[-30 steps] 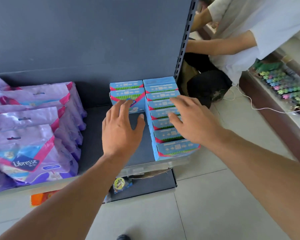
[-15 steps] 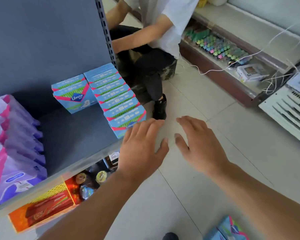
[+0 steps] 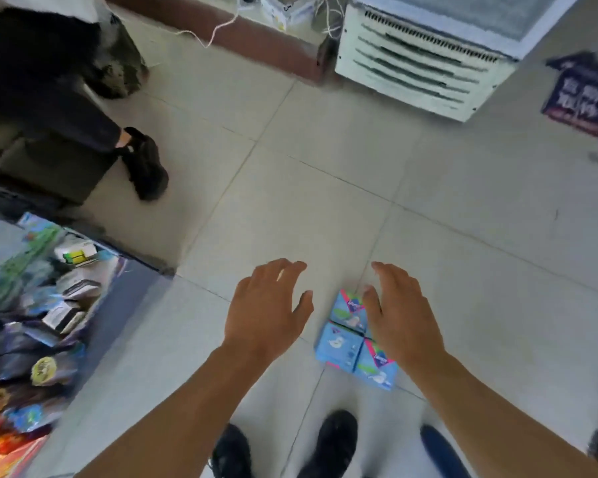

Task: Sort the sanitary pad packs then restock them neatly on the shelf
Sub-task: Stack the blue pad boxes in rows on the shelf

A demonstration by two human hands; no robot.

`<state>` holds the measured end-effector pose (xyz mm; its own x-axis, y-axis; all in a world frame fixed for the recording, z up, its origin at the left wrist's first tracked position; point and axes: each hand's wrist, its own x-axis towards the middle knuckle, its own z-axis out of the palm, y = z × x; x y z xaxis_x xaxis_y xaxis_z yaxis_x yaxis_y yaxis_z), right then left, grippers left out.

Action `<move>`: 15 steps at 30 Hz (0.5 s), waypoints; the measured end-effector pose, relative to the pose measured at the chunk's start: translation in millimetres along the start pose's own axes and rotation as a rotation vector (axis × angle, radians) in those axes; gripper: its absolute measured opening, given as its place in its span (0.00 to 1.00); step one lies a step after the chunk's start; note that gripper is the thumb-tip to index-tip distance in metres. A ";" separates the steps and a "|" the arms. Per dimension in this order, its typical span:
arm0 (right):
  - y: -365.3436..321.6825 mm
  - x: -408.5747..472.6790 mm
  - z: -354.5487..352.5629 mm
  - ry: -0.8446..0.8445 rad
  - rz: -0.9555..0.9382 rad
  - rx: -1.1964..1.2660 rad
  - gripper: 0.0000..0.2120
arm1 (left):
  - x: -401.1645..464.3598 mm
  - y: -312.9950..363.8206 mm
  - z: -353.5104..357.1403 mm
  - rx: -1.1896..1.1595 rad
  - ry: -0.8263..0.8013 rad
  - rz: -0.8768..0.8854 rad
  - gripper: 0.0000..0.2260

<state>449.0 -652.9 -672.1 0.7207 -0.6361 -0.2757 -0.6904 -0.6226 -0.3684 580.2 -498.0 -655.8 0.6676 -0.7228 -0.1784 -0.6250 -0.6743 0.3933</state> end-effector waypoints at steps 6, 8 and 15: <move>118.1 -16.7 50.2 -0.144 0.399 0.185 0.22 | 25.4 38.9 121.2 -0.097 -0.299 -0.129 0.20; 140.2 -18.2 73.5 -0.198 0.450 0.203 0.23 | 34.0 36.7 155.5 -0.150 -0.377 -0.214 0.20; 195.1 33.8 196.4 -0.339 0.682 0.462 0.20 | 96.9 5.3 310.9 -0.187 -0.584 -0.280 0.20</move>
<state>351.0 -706.4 -927.7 0.1923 -0.5868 -0.7866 -0.9347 0.1348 -0.3290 515.8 -618.6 -951.5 0.4334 -0.5231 -0.7339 -0.3446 -0.8486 0.4014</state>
